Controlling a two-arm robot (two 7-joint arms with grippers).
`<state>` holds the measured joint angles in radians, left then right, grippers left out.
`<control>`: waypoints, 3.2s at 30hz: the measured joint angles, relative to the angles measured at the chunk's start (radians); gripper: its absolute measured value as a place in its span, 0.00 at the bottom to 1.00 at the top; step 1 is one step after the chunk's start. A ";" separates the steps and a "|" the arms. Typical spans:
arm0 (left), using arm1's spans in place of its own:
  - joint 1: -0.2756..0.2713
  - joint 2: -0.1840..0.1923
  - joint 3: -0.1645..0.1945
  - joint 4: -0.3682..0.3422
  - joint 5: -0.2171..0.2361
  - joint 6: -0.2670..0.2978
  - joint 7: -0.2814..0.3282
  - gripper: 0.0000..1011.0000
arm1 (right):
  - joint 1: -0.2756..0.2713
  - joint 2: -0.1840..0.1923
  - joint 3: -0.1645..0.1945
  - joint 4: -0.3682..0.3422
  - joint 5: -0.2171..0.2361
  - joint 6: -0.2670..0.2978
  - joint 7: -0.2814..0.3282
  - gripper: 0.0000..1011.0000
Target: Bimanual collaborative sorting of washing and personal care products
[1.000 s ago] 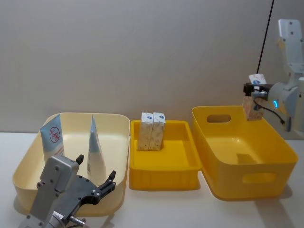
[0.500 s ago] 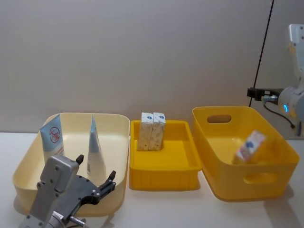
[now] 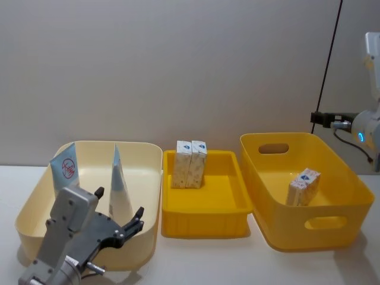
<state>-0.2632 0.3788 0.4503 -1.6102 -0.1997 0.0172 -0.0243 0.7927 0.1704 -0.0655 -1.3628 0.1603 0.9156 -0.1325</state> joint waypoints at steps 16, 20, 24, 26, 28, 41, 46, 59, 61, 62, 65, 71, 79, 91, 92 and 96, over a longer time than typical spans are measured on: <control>-0.098 -0.055 -0.024 0.137 -0.029 -0.022 -0.047 0.99 | -0.002 0.002 0.002 -0.002 0.000 0.002 -0.001 0.99; -0.118 -0.070 -0.029 0.173 -0.034 -0.028 -0.051 0.99 | -0.002 0.002 0.002 -0.002 0.000 0.003 -0.001 0.99; -0.139 -0.085 -0.034 0.207 -0.037 -0.030 -0.054 0.99 | -0.002 0.002 0.003 -0.002 0.000 0.003 -0.001 0.99; -0.148 -0.090 -0.036 0.221 -0.038 -0.030 -0.055 0.99 | -0.002 0.002 0.003 -0.002 0.000 0.003 -0.001 0.99; -0.159 -0.096 -0.038 0.237 -0.038 -0.030 -0.057 0.99 | -0.003 0.002 0.003 -0.002 0.000 0.003 -0.001 0.99; -0.245 -0.124 -0.030 0.344 -0.025 0.016 -0.093 0.99 | -0.003 0.003 0.003 -0.002 0.000 0.003 -0.001 0.99; -0.274 -0.130 -0.024 0.377 -0.016 0.035 -0.105 0.99 | -0.003 0.002 0.003 -0.002 0.000 0.003 -0.001 0.99; -0.319 -0.140 -0.016 0.430 0.000 0.067 -0.123 0.93 | -0.003 0.002 0.003 -0.002 0.000 0.003 -0.001 0.99; -0.323 -0.141 -0.015 0.435 0.002 0.070 -0.125 0.87 | -0.003 0.003 0.003 -0.002 0.000 0.003 -0.001 0.99; -0.325 -0.142 -0.015 0.436 0.003 0.071 -0.125 0.86 | -0.003 0.002 0.003 -0.002 0.000 0.003 -0.001 0.99; -0.329 -0.143 -0.014 0.442 0.004 0.074 -0.127 0.77 | -0.003 0.002 0.003 -0.002 0.000 0.003 -0.001 0.99; -0.335 -0.144 -0.013 0.449 0.006 0.078 -0.130 0.60 | -0.002 0.002 0.003 -0.002 0.000 0.003 -0.001 0.99; -0.340 -0.146 -0.012 0.454 0.007 0.081 -0.132 0.31 | -0.003 0.002 0.003 -0.002 0.000 0.003 -0.001 0.99; -0.343 -0.146 -0.012 0.457 0.009 0.083 -0.133 0.26 | -0.002 0.002 0.003 -0.002 0.000 0.003 -0.001 0.99; -0.343 -0.146 -0.012 0.457 0.009 0.083 -0.133 0.26 | -0.002 0.002 0.003 -0.002 0.000 0.003 -0.001 0.99; -0.343 -0.146 -0.012 0.458 0.009 0.083 -0.133 0.26 | -0.002 0.003 0.003 -0.002 0.000 0.003 -0.001 0.99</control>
<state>-0.6067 0.2327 0.4388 -1.1525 -0.1906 0.1002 -0.1572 0.7903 0.1729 -0.0630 -1.3650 0.1604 0.9185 -0.1334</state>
